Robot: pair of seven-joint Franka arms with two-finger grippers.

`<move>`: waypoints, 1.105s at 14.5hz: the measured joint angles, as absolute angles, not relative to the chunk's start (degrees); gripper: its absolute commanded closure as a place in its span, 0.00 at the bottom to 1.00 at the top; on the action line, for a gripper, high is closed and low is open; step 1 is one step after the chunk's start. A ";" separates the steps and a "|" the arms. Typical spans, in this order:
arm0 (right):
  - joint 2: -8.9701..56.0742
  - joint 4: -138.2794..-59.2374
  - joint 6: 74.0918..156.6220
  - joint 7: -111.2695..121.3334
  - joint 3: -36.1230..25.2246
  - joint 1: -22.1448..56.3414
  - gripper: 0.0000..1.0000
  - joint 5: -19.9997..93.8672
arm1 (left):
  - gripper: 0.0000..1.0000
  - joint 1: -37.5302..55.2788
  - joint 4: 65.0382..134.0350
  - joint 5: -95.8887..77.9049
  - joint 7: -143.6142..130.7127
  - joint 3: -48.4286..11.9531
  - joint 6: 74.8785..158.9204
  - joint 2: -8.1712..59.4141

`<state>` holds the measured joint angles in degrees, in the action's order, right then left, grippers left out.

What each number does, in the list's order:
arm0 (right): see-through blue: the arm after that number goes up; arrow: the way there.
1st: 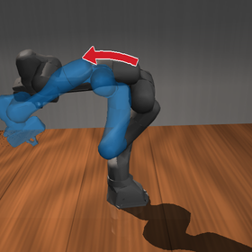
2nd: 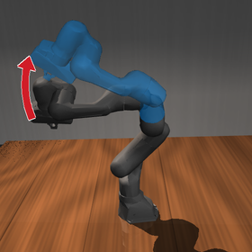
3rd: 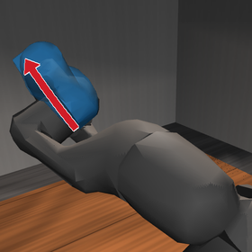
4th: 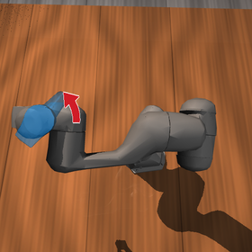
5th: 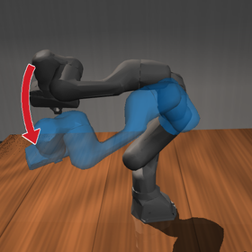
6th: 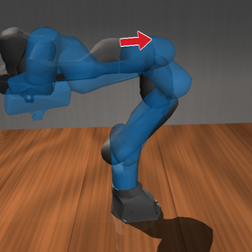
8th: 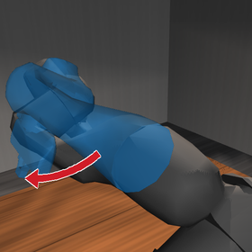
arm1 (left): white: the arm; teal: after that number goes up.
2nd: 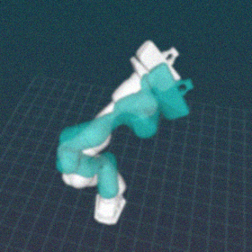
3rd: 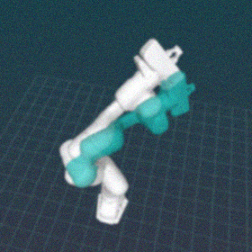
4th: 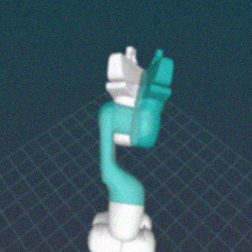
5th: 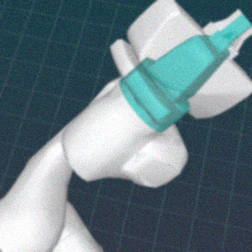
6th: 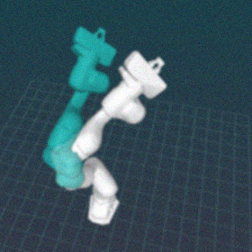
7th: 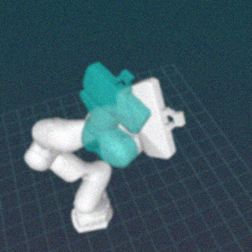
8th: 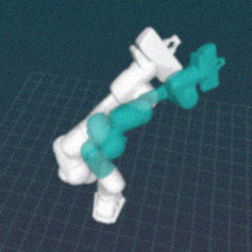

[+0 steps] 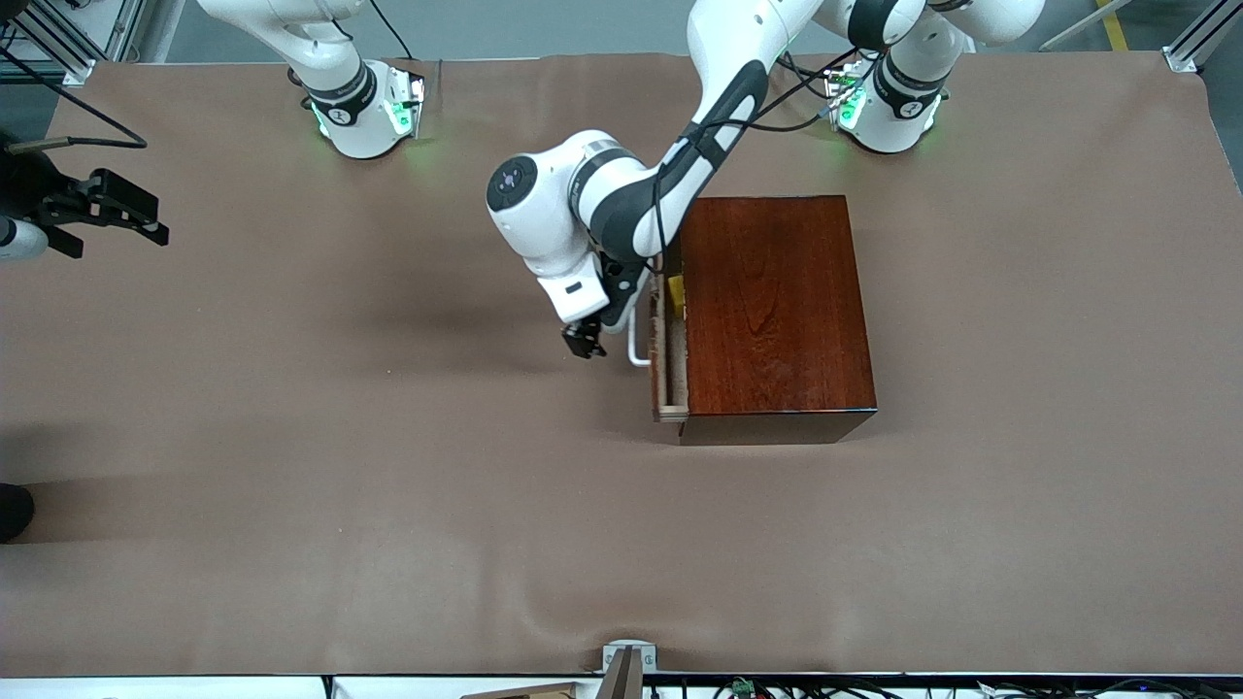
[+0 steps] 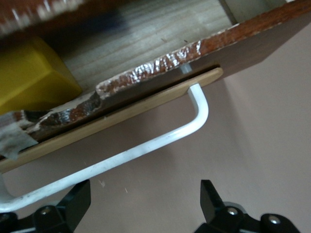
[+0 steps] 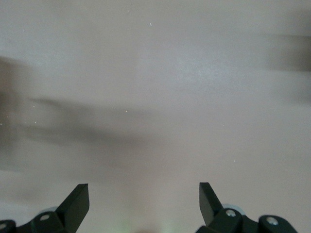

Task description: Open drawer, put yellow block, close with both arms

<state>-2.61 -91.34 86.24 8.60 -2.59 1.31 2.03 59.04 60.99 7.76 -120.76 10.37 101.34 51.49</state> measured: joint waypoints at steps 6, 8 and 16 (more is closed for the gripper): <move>-2.61 -91.34 86.19 8.60 -2.59 1.31 0.00 2.03 | 0.00 58.68 61.07 7.76 -120.76 11.54 96.80 51.49; -2.61 -91.34 86.17 8.60 -2.59 1.31 0.00 2.03 | 0.00 58.65 61.06 7.76 -120.76 11.64 96.13 51.49; -2.61 -91.34 85.92 8.60 -2.61 1.31 0.00 2.03 | 0.00 58.96 59.94 7.76 -103.07 11.23 96.58 48.86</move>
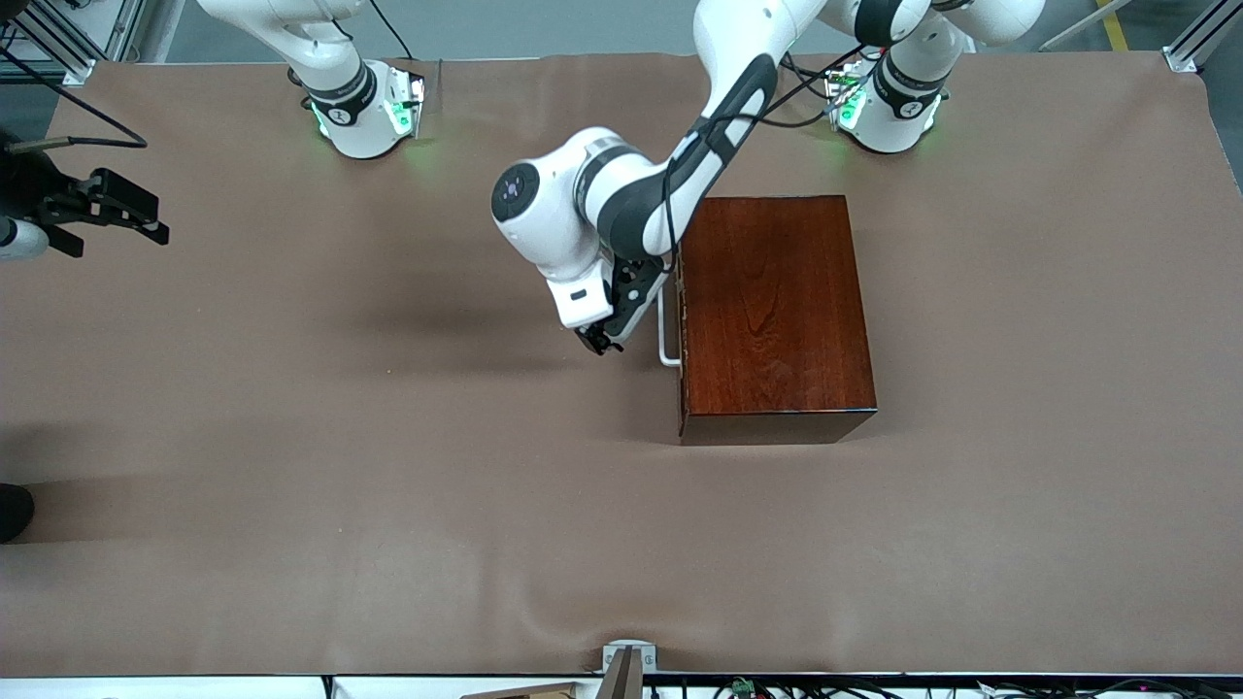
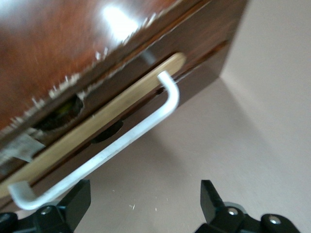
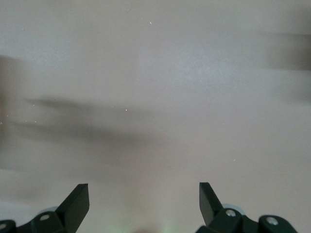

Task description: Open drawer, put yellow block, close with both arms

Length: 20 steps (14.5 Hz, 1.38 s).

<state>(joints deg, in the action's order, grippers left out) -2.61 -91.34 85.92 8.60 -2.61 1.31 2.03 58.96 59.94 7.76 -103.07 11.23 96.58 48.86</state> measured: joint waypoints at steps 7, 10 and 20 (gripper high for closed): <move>-2.61 -91.33 85.74 8.60 -2.64 1.29 0.00 2.03 | 0.00 51.10 59.62 4.80 -83.17 11.82 92.53 31.80; -2.61 -91.33 85.69 8.60 -2.64 1.29 0.00 2.03 | 0.00 46.11 60.57 2.18 -73.15 11.78 88.39 26.23; -2.61 -91.33 85.29 8.59 -2.70 1.27 0.00 2.03 | 0.00 29.97 71.23 -0.51 -43.22 11.75 81.88 10.19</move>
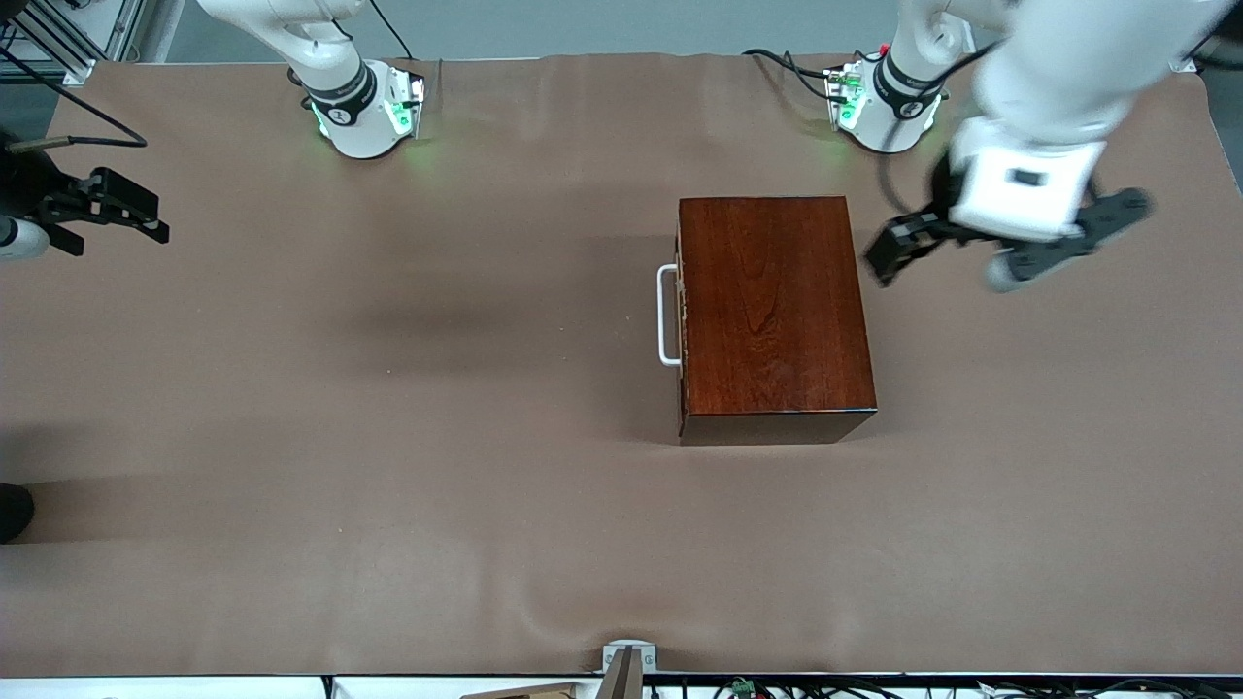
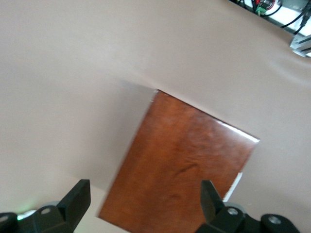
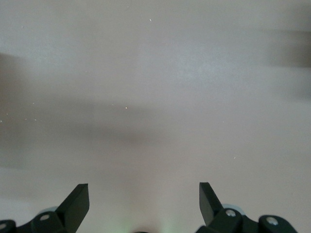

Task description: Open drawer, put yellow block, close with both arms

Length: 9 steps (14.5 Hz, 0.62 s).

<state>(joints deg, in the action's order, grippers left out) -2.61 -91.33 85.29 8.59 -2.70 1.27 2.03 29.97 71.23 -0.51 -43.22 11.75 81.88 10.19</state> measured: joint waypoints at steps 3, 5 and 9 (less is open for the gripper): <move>-2.61 -91.33 85.11 8.59 -2.89 1.24 0.00 2.02 | 0.00 24.74 78.21 -0.54 -33.56 11.81 81.81 4.36; -2.61 -91.33 84.97 8.59 -2.99 1.21 0.00 2.00 | 0.00 21.65 82.09 -0.54 -27.88 11.83 81.88 1.64; -2.61 -91.33 84.67 8.59 -3.05 1.20 0.00 2.00 | 0.00 17.38 87.02 -0.54 -19.30 11.86 82.95 -1.03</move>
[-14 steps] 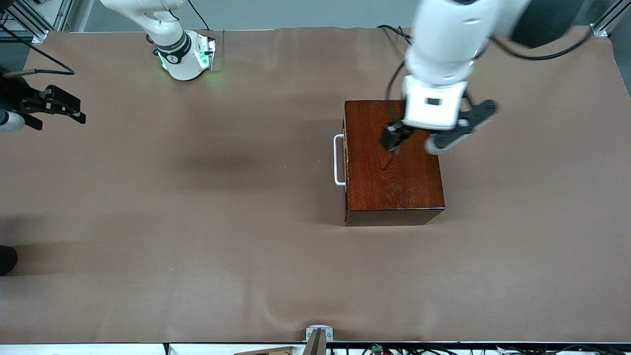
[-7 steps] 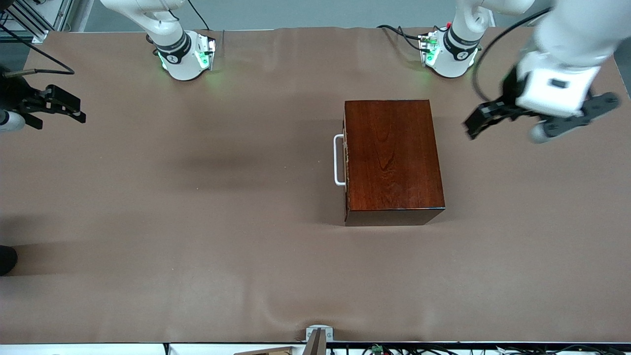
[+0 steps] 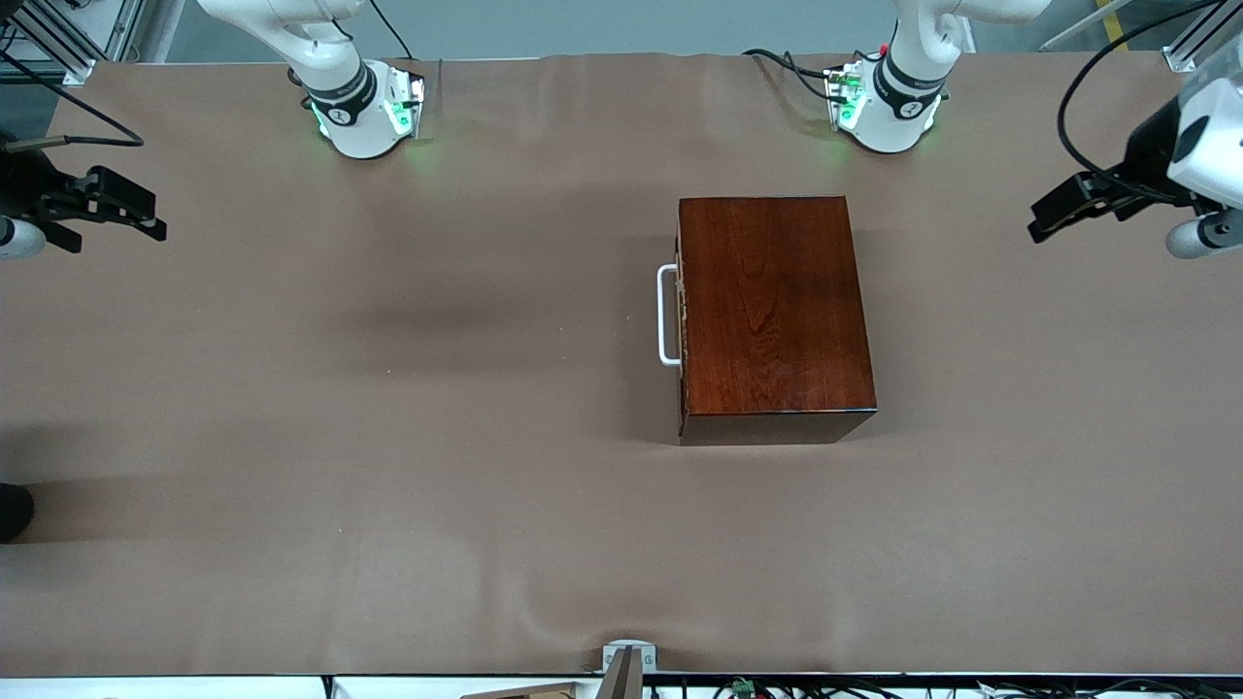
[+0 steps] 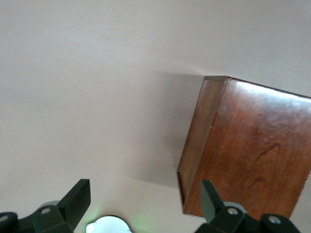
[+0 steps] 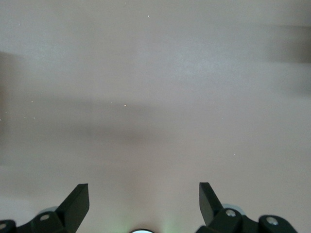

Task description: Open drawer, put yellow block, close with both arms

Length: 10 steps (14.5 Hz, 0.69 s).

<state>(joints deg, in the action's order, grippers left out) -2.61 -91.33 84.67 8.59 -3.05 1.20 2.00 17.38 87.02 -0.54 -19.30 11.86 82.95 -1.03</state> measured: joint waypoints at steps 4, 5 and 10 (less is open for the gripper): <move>-2.61 -91.34 84.20 8.59 -3.09 1.19 0.00 2.00 | 0.00 15.83 91.54 -0.53 -16.68 11.86 87.17 -2.99; -2.61 -91.34 84.14 8.59 -3.10 1.19 0.00 2.00 | 0.00 15.84 91.71 -0.52 -16.64 11.79 87.49 -3.04; -2.61 -91.36 84.05 8.58 -3.22 1.18 0.00 1.99 | 0.00 15.81 90.19 -0.40 -16.64 11.77 88.49 -3.04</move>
